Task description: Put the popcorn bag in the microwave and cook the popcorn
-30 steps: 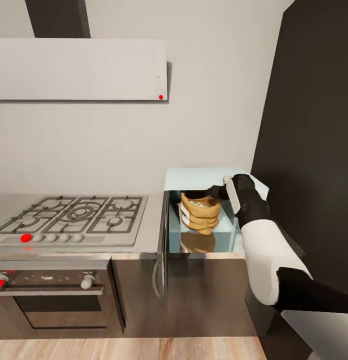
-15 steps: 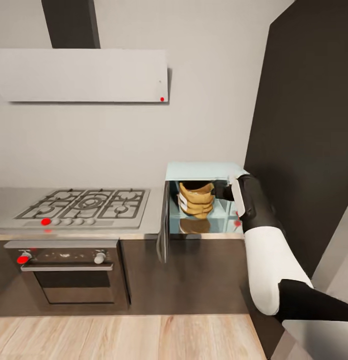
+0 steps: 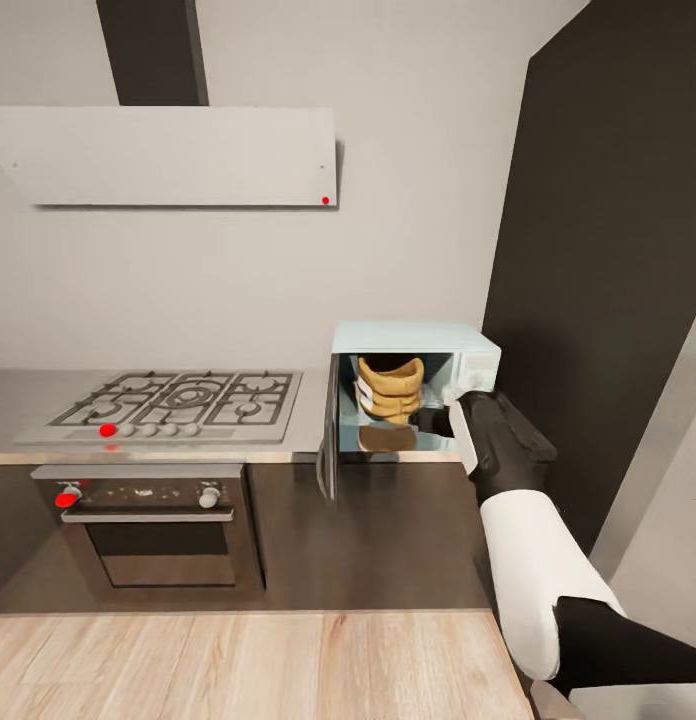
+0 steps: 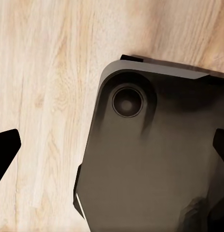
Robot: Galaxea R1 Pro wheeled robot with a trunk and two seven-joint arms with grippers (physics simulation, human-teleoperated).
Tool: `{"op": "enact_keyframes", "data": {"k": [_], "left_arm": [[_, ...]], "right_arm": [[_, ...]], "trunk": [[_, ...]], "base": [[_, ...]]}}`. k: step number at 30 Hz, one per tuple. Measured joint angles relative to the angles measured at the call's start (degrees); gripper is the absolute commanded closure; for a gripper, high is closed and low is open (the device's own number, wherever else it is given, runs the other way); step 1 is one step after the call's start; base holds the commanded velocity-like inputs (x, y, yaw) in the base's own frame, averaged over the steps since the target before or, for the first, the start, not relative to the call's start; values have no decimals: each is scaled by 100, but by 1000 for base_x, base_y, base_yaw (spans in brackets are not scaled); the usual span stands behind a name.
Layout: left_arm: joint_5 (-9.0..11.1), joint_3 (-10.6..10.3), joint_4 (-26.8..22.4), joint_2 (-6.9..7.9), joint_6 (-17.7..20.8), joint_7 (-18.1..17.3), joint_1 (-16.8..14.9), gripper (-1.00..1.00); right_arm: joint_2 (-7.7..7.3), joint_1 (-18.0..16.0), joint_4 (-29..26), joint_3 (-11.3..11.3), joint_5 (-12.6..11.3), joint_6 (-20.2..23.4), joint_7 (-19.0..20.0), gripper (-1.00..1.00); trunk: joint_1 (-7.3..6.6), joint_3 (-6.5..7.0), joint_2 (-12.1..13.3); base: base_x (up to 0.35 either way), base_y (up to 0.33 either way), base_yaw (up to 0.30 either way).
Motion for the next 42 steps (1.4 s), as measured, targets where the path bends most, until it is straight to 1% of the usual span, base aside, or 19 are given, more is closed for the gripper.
{"op": "enact_keyframes", "data": {"k": [3, 4, 5, 6, 8, 10, 12, 14, 18, 20, 22, 24, 25, 27, 31, 40, 42], "left_arm": [[-2, 0, 0, 0, 0, 0, 0, -100], [-2, 0, 0, 0, 0, 0, 0, -100], [-2, 0, 0, 0, 0, 0, 0, -100], [-2, 0, 0, 0, 0, 0, 0, -100], [-2, 0, 0, 0, 0, 0, 0, -100], [-2, 0, 0, 0, 0, 0, 0, -100], [-2, 0, -1, 0, 0, 0, 0, -100], [-2, 0, 0, 0, 0, 0, 0, -100], [-2, 0, -3, 0, 0, 0, 0, -100], [-2, 0, -3, 0, 0, 0, 0, -100], [-2, 0, -5, 0, 0, 5, 0, -100], [-2, 5, -8, 0, 0, 7, 0, -100], [-1, 7, -9, 0, 0, 8, 0, -100], [-1, 8, -6, 0, 0, 5, 0, -100], [-24, -6, 0, 0, 7, -28, 0, -100], [-30, -8, 0, 0, 8, -39, 0, -100], [-26, -8, 0, 0, 8, -37, 0, -100]], "right_arm": [[5, 49, 55, 57, 21, -126, 415, -100], [12, 97, 55, 82, 23, -315, 512, -100], [16, 158, 54, 149, 24, -609, 562, -100], [19, 233, 57, 286, 23, -988, 586, -100], [15, 411, 64, 660, 25, -1803, 598, -100], [16, 686, 74, 941, 29, -2507, 602, -100], [12, 833, 90, 1024, 30, -2844, 602, -100], [-9, 881, 122, 1045, 30, -3044, 602, -100], [-18, 1198, 138, 1054, 40, -3501, 549, -100], [-12, 1272, 139, 1055, 38, -3778, 546, -100], [-5, 1296, 156, 1056, 22, -4045, 544, -100], [-3, 1307, 255, 1056, 24, -4228, 532, -100], [4, 1309, 384, 1056, 26, -4417, 526, -100], [7, 1309, 478, 1057, 19, -4646, 525, -100], [8, 1313, 515, 1058, 13, -4742, 553, -100], [8, 1309, 519, 1059, 3, -4751, 569, -100], [8, 1311, 606, 1059, 9, -4751, 566, -100]], "trunk": [[0, 0, 0], [0, 0, 0], [0, 0, 0], [0, 0, 0], [0, 0, 0], [0, -1, 0], [0, 0, 0], [0, 0, 0], [0, 0, 0], [0, 0, 0], [0, 0, 0], [0, 0, 0], [0, 0, 0], [0, 0, 0], [-3, 0, -1], [-3, 0, -1], [-3, 0, -1]], "base": [[0, 0, 0], [0, 0, 0], [0, 0, 0], [0, 0, 0], [0, 0, 0], [0, 0, 0], [0, 0, 0], [0, 0, 0], [0, 0, 0], [0, 0, 0], [0, 0, 0], [0, 0, 0], [0, 0, 0], [47, 0, 0], [248, 0, 0], [312, 0, 0], [297, 0, 0]]}}
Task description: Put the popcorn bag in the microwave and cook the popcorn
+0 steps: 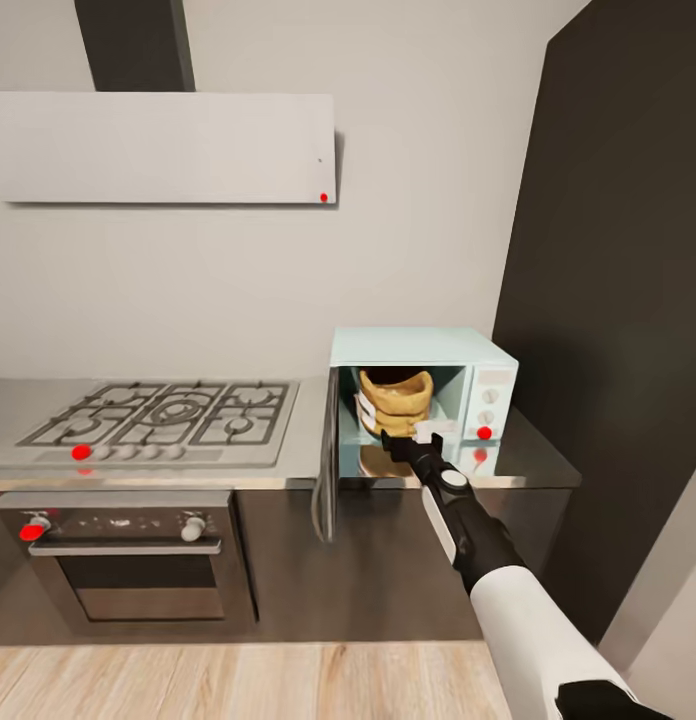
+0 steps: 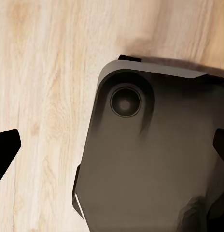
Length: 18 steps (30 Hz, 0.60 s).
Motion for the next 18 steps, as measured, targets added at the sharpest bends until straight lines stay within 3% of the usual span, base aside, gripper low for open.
{"op": "enact_keyframes", "data": {"k": [18], "left_arm": [[5, 0, 0, 0, -1, -7, 0, -100]], "right_arm": [[-9, 2, 97, -1, 19, -4, -20, -100]], "trunk": [[0, 0, 0]], "base": [[267, 0, 0]]}}
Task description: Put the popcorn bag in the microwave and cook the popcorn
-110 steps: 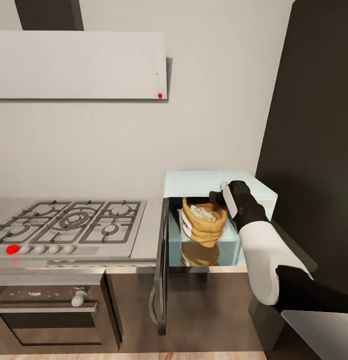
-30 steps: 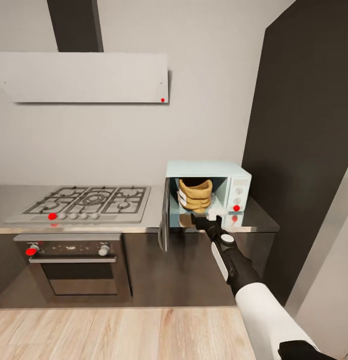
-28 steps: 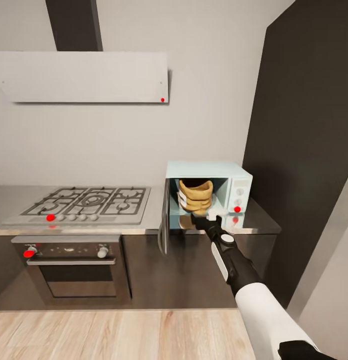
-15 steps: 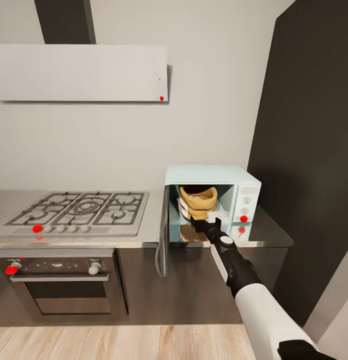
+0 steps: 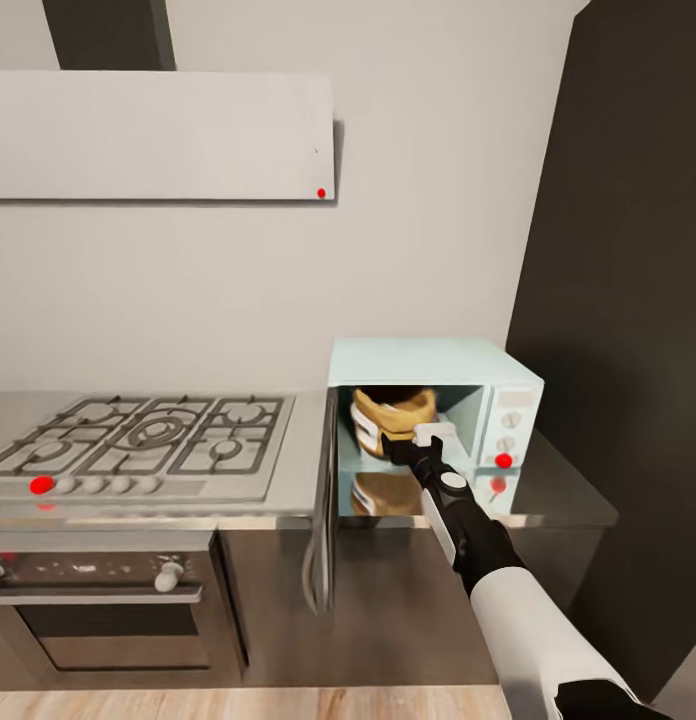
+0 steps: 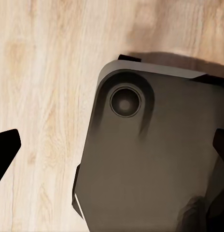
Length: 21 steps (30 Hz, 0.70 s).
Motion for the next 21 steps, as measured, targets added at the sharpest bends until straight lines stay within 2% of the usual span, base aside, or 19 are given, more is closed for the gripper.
{"op": "enact_keyframes", "data": {"k": [12, 21], "left_arm": [[0, 0, 0, 0, -4, 0, 0, -100], [5, 5, 0, 3, -4, -9, 0, -100]], "right_arm": [[-9, 0, 0, -6, 20, -5, 1, -100], [-35, -1, -29, -6, 31, -5, 9, -100]], "trunk": [[0, 0, 0], [2, 0, 1]], "base": [[230, 0, 0], [27, 0, 0]]}}
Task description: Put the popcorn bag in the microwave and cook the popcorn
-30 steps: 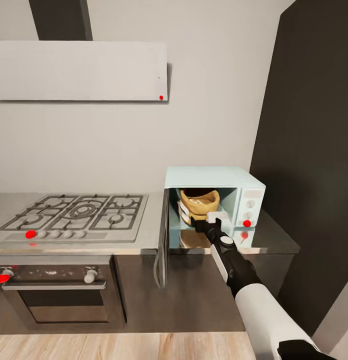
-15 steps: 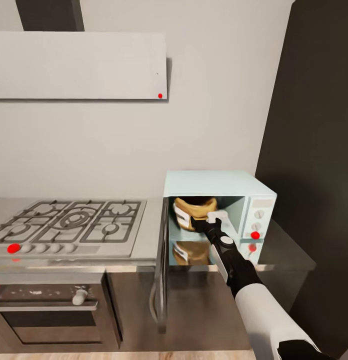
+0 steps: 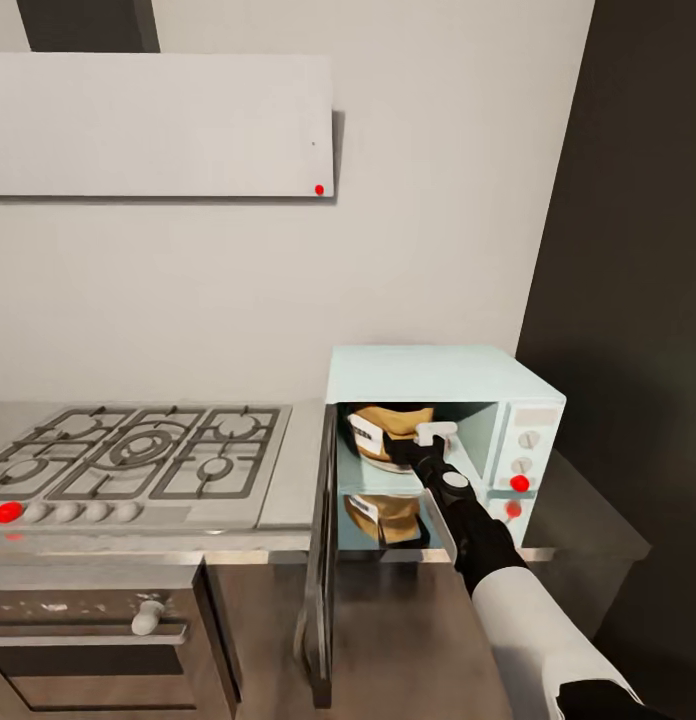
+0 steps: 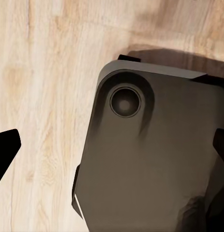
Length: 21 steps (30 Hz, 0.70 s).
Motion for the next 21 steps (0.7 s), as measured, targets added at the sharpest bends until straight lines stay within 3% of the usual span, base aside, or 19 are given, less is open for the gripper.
{"op": "enact_keyframes", "data": {"k": [21], "left_arm": [[24, 3, 0, -3, -21, 66, 0, -100]], "right_arm": [[-18, -3, -50, 7, 16, 262, 7, -100]], "trunk": [[4, 0, 0]], "base": [[-317, 0, 0]]}}
